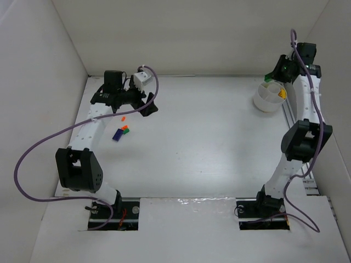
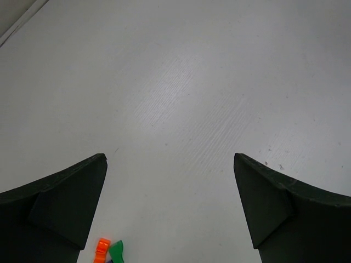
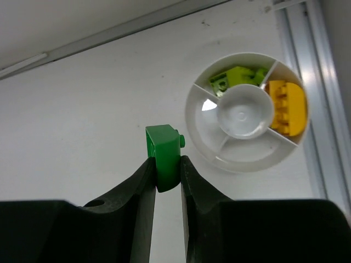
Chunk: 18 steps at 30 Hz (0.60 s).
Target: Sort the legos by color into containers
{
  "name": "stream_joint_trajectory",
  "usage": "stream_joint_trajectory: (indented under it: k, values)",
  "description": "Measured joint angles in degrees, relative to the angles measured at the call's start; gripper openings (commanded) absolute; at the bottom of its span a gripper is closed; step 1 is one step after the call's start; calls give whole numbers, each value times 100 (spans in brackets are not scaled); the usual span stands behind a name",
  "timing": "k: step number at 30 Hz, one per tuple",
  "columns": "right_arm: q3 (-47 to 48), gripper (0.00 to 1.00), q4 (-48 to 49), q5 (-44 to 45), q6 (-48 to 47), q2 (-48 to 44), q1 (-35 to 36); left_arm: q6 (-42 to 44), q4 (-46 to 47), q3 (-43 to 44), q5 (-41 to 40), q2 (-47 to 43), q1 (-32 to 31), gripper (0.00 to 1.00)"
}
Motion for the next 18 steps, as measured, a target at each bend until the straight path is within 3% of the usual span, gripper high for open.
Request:
stream_joint_trajectory:
  k: [7, 18]
  values:
    - [-546, 0, 37, 435, -291, -605, -66, -142, 85, 63, 0, 273, 0, 100]
    - [-216, 0, 186, 2173, -468, 50, 984, -286, 138, 184, -39, 411, 0, 100]
